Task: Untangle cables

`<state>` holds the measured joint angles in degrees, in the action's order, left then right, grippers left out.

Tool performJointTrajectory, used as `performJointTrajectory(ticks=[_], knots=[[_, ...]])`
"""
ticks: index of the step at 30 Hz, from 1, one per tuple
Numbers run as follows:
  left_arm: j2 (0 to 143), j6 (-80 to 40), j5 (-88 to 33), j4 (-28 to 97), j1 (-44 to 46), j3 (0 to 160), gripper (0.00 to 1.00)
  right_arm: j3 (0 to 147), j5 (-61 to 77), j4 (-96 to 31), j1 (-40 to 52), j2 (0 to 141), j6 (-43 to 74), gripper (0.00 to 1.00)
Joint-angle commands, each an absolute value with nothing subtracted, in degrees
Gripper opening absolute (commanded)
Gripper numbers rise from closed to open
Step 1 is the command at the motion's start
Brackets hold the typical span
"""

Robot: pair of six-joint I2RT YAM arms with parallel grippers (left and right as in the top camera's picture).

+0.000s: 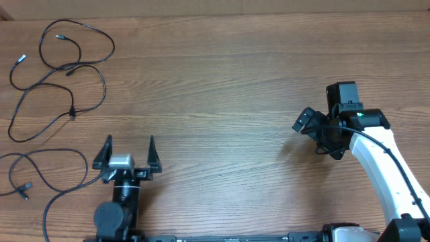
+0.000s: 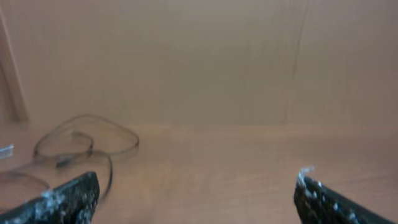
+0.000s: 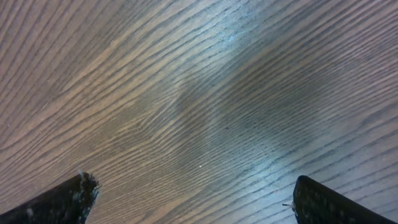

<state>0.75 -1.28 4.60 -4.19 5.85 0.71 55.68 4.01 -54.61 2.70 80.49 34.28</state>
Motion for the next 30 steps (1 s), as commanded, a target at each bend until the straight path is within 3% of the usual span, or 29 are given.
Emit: performJointTrajectory(ticks=[1, 4, 30], knots=[[0.2, 0.1, 5.4, 4.7, 5.2, 0.3, 0.99, 55.9, 3.2, -54.3, 2.5, 80.5, 34.2, 1.0], [0.2, 4.3, 2.5, 4.6, 5.2, 0.3, 0.99, 55.9, 3.2, -54.3, 2.5, 80.5, 34.2, 1.0], [0.2, 1.1, 1.9, 4.4, 5.2, 0.3, 0.99, 55.9, 3.2, -54.3, 2.5, 80.5, 34.2, 1.0]])
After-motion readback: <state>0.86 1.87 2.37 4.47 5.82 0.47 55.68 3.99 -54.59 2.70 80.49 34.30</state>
